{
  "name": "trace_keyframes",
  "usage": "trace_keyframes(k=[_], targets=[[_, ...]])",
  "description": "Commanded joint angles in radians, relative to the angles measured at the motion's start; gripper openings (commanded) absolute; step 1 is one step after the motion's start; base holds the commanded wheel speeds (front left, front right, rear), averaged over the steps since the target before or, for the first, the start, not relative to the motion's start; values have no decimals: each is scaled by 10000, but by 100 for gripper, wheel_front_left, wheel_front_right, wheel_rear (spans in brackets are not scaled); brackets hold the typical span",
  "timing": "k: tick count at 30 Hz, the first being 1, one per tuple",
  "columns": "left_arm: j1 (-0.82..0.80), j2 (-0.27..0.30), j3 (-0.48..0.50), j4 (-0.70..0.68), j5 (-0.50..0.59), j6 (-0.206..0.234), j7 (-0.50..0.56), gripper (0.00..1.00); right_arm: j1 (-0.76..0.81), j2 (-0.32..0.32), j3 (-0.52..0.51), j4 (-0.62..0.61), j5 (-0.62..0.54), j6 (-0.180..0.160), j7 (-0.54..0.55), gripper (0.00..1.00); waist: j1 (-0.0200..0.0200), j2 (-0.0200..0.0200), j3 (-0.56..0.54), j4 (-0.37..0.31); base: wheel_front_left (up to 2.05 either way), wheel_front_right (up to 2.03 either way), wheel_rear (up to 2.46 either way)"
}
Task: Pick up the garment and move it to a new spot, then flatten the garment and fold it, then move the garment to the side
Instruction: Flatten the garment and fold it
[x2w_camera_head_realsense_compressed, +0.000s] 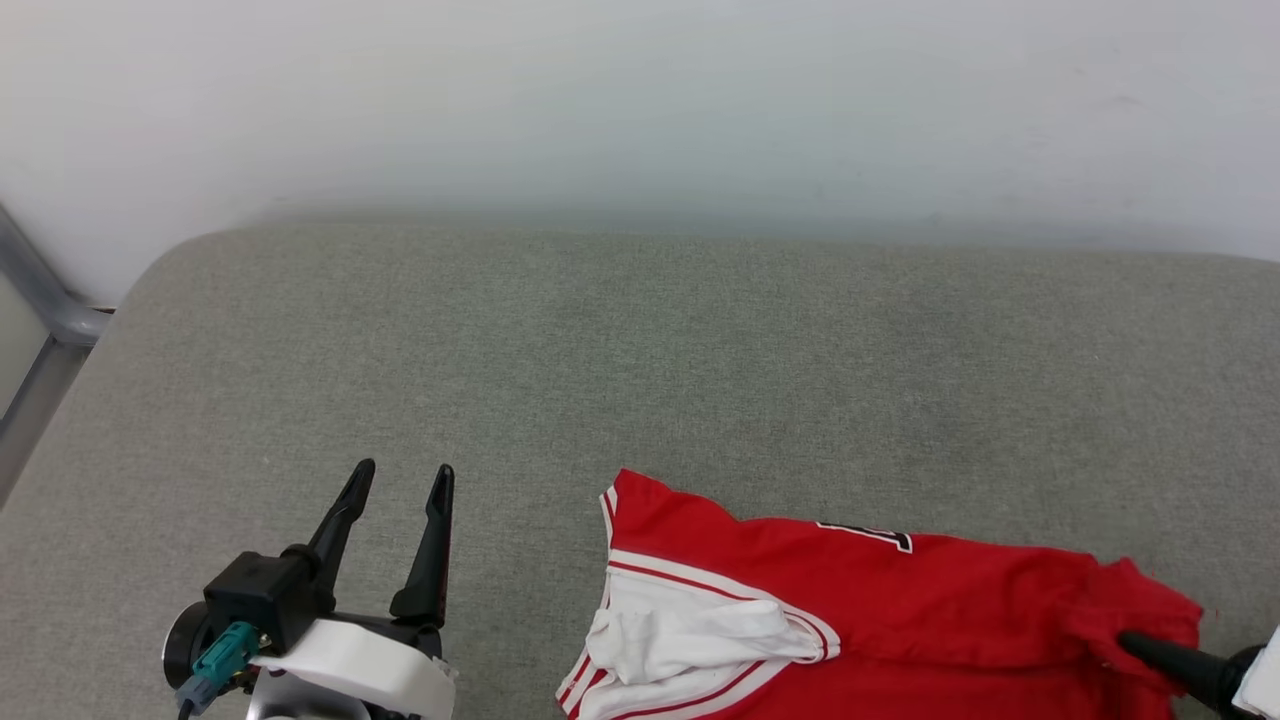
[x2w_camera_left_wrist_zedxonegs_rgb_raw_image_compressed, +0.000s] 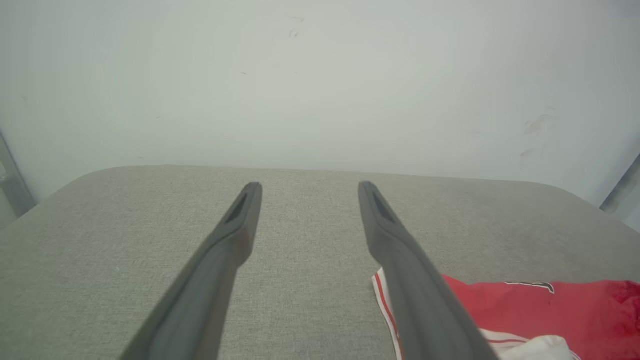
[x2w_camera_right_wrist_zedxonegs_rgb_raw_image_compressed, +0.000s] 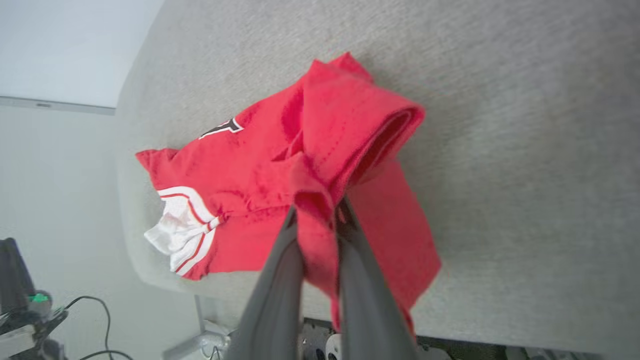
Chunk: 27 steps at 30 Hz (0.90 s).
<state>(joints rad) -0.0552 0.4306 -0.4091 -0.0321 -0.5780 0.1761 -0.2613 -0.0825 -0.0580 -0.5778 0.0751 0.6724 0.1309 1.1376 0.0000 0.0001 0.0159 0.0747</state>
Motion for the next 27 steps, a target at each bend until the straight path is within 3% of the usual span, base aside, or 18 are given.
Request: trace_keyframes(k=[1, 5, 12, 20, 25, 26, 27], targets=[[99, -34, -16, 7, -34, -7, -8, 100, -157, 47, -37, 17, 513, -4, 410, 0, 0, -1, -20, 29, 0, 0, 0], [116, -48, -93, 22, -31, -24, 32, 100, -229, 89, 545, 694, 2921, -4, 1040, 0, 0, -1, -67, 121, 0, 0, 0], [28, 29, -247, -2, -16, -116, 188, 100, -200, 85, 2993, 1572, 5704, -4, 135, 0, 0, -1, -21, 363, 0, 0, 0], [-452, -102, -383, -25, 19, -238, 251, 100, -1014, 81, 6413, 2004, 7485, -4, -1755, 0, 0, -1, 576, 743, 0, 0, 0], [-786, -223, -429, 117, 24, -346, 187, 100, -1692, 80, 7707, 2419, 7387, -4, -3154, 1, 0, -1, 1000, 986, 0, 0, 0], [-824, -251, -433, 157, 25, -368, 182, 100, -1759, 79, 7900, 2527, 7290, -4, -3361, 38, 0, -1, 1057, 1017, 0, 0, 0], [-867, -275, -425, 196, 33, -398, 157, 100, -1819, 79, 8036, 2618, 7241, -4, -3552, 100, 0, -1, 1106, 1038, 0, 0, 0]])
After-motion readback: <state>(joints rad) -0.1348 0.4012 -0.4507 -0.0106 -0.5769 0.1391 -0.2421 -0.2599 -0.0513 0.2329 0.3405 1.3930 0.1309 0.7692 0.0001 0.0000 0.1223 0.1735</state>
